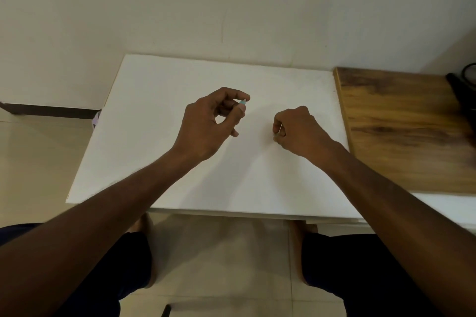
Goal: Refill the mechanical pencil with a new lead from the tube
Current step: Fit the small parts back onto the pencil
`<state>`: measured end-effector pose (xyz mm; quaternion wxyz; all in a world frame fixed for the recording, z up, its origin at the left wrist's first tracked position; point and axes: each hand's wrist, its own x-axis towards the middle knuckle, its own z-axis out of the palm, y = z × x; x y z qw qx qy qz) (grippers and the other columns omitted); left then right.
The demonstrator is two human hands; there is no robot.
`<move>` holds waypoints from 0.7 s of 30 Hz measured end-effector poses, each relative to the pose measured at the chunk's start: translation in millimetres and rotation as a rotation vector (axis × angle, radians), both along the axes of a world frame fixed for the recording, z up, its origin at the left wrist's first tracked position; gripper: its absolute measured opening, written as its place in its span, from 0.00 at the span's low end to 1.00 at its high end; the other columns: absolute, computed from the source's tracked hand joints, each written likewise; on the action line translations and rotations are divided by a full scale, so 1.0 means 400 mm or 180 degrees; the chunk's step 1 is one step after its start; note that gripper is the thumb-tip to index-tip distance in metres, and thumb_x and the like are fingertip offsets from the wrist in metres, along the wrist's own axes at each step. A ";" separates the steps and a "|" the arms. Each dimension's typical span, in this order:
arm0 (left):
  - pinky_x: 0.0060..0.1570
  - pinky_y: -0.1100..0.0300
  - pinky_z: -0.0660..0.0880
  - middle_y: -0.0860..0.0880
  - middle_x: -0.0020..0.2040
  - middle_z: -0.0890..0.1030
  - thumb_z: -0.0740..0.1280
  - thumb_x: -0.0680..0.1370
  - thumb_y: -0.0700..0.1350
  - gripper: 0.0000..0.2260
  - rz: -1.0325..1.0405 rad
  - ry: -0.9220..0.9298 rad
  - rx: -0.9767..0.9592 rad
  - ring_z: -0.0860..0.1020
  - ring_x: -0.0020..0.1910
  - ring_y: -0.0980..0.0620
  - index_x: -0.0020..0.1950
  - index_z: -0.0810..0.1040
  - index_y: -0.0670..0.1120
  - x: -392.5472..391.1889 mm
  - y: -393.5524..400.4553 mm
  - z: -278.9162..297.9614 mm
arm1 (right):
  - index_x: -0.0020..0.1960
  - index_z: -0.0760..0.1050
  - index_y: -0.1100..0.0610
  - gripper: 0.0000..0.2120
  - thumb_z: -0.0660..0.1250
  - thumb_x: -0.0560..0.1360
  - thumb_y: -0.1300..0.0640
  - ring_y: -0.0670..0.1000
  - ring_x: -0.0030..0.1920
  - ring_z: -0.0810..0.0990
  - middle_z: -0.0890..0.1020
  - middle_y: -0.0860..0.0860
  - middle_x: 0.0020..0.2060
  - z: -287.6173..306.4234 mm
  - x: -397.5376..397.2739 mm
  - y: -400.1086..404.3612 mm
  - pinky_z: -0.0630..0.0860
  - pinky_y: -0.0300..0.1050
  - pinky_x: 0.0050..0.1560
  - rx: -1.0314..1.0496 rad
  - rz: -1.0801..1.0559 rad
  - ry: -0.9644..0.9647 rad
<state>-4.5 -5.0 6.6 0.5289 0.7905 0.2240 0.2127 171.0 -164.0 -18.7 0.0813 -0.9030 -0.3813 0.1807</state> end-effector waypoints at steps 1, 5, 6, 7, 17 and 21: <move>0.47 0.49 0.86 0.52 0.45 0.87 0.70 0.84 0.48 0.07 -0.0006 0.0006 0.0008 0.86 0.39 0.55 0.60 0.86 0.54 -0.002 0.000 0.003 | 0.51 0.83 0.55 0.03 0.72 0.78 0.60 0.58 0.47 0.85 0.82 0.58 0.52 0.000 -0.004 0.002 0.84 0.50 0.50 0.0006 0.0008 -0.0024; 0.43 0.59 0.85 0.53 0.46 0.87 0.71 0.84 0.46 0.08 -0.0019 -0.0028 0.0024 0.86 0.41 0.57 0.62 0.87 0.52 0.005 -0.002 0.008 | 0.54 0.86 0.57 0.07 0.72 0.77 0.61 0.52 0.41 0.83 0.84 0.52 0.43 0.012 0.000 0.011 0.81 0.40 0.43 0.0245 -0.0084 0.0141; 0.42 0.62 0.85 0.53 0.47 0.88 0.72 0.84 0.46 0.09 -0.0017 -0.0052 -0.0008 0.86 0.43 0.57 0.63 0.87 0.52 0.007 -0.002 0.008 | 0.54 0.87 0.56 0.08 0.73 0.76 0.61 0.50 0.38 0.84 0.85 0.50 0.39 0.023 -0.002 0.015 0.79 0.35 0.40 0.0465 -0.0144 0.0297; 0.42 0.63 0.85 0.53 0.48 0.89 0.73 0.83 0.46 0.09 -0.0008 -0.0061 -0.0036 0.86 0.45 0.58 0.63 0.87 0.52 0.008 -0.001 0.008 | 0.53 0.87 0.54 0.08 0.73 0.76 0.61 0.50 0.38 0.85 0.86 0.49 0.38 0.037 -0.005 0.020 0.79 0.32 0.39 0.0766 -0.0221 0.0516; 0.51 0.57 0.86 0.58 0.45 0.89 0.79 0.78 0.51 0.07 0.0342 0.0166 -0.0100 0.87 0.44 0.61 0.55 0.89 0.52 0.011 0.017 -0.007 | 0.60 0.86 0.61 0.08 0.73 0.82 0.62 0.53 0.48 0.88 0.90 0.56 0.49 0.105 -0.032 0.044 0.86 0.50 0.57 0.3008 -0.0557 0.2223; 0.49 0.57 0.85 0.56 0.46 0.89 0.79 0.78 0.51 0.07 0.0315 0.0171 -0.0105 0.87 0.46 0.59 0.55 0.89 0.52 0.012 0.018 -0.007 | 0.58 0.88 0.58 0.07 0.75 0.81 0.62 0.52 0.46 0.88 0.90 0.52 0.46 0.099 -0.034 0.046 0.86 0.49 0.57 0.2970 -0.0562 0.2112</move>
